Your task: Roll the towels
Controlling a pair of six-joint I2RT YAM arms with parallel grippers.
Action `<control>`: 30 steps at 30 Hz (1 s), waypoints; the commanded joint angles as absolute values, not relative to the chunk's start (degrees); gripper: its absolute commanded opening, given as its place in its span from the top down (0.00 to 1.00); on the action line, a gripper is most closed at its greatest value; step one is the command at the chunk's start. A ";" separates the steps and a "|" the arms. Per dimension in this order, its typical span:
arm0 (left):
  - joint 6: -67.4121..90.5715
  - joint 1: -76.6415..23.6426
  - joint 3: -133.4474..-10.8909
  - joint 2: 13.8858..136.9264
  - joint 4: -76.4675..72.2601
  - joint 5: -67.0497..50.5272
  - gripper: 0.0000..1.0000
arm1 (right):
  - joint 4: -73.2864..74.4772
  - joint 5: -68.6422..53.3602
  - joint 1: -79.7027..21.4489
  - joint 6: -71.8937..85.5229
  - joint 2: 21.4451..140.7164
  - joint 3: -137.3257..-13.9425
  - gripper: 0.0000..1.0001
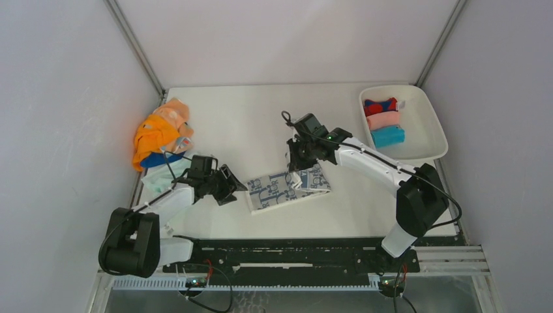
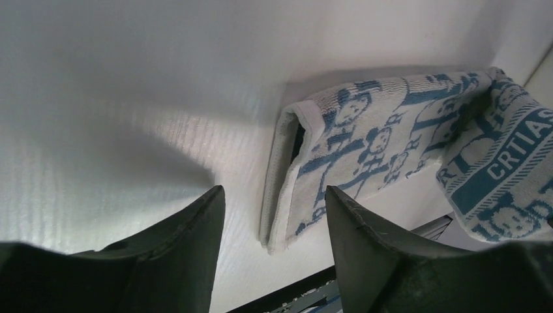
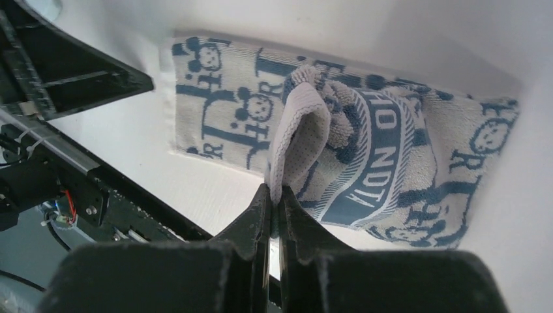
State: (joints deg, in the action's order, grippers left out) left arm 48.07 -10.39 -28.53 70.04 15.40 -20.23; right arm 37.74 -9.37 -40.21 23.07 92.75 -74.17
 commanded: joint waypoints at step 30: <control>52.38 -16.45 -24.00 79.15 5.09 -21.72 0.83 | 41.50 -11.14 -53.51 26.62 114.02 -91.41 1.00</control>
